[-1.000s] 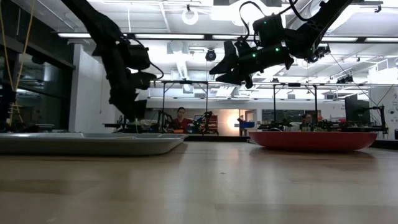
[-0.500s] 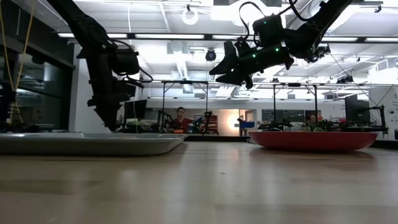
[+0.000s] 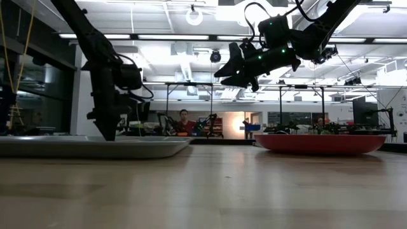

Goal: Pick and place plate/cup/fork/spoon on tray
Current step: Put the yellow spoon on the top of the gray serving tray

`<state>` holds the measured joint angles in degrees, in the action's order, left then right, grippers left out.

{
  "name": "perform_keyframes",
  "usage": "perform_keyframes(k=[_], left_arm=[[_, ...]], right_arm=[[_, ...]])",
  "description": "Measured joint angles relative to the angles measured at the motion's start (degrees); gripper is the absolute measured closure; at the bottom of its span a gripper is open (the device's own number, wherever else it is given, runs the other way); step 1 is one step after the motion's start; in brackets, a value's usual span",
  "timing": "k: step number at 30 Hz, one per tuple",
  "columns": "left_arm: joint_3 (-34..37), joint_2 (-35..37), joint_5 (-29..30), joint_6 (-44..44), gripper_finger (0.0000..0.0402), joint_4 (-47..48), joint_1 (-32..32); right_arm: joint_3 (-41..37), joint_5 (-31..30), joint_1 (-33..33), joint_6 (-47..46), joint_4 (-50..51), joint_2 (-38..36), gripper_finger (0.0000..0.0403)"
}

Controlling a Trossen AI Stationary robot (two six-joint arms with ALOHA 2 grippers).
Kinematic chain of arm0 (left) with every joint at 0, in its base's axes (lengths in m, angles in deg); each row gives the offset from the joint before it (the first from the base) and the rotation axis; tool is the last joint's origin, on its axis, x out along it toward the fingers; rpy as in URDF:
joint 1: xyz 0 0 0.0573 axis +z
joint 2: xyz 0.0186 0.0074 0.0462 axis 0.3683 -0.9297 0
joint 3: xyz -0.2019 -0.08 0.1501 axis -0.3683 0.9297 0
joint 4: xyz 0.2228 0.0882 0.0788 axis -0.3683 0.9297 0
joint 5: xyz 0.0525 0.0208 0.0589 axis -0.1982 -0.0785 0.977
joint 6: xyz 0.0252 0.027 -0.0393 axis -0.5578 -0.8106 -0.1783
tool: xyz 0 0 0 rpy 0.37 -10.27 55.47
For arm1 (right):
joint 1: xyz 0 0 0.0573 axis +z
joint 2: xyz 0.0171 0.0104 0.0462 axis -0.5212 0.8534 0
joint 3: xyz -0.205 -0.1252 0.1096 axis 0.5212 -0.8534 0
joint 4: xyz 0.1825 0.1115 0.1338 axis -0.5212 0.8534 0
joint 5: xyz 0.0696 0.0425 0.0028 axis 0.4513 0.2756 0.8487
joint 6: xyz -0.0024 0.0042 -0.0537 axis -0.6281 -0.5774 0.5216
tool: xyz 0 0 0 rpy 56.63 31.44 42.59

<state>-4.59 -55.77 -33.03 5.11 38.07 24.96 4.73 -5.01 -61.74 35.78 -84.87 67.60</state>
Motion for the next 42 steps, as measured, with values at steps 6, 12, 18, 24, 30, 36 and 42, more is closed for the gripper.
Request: perform_keyframes(k=[6, 12, 18, 24, 30, 36, 42], left_arm=[[0.09, 0.77, 1.16, 0.32, 0.0401, -0.55, 0.31], [0.1, 1.35, 4.8, 0.47, 0.0401, -0.39, 0.38], [0.11, 1.35, 5.65, 0.43, 0.0401, -0.11, 1.66], [0.11, 1.35, 8.87, -0.17, 0.0401, -1.03, 3.1], [0.11, 1.37, 9.37, -1.2, 0.0401, -4.8, 4.51], [0.11, 1.88, 8.54, -2.99, 0.0401, -4.59, 5.18], [0.13, 5.37, -1.98, -2.63, 0.0401, -4.46, 4.71]], right_arm=[[0.0, 0.0, -0.02, 0.0, 0.29, 0.0, 0.0203], [0.0, 0.0, -0.01, 0.0, 0.34, 0.0, 0.0203], [0.0, 0.0, -0.02, 0.0, 0.4, 0.0, 0.0203], [0.0, 0.0, -0.02, 0.0, 1.05, 0.0, 0.0203], [0.0, -0.01, 0.13, -0.05, 1.07, 0.0, 0.0203], [0.0, -0.04, 0.75, 0.19, 1.07, 0.0, 0.0203], [0.0, -0.05, 0.75, 0.55, 1.13, 0.0, 0.0203]])
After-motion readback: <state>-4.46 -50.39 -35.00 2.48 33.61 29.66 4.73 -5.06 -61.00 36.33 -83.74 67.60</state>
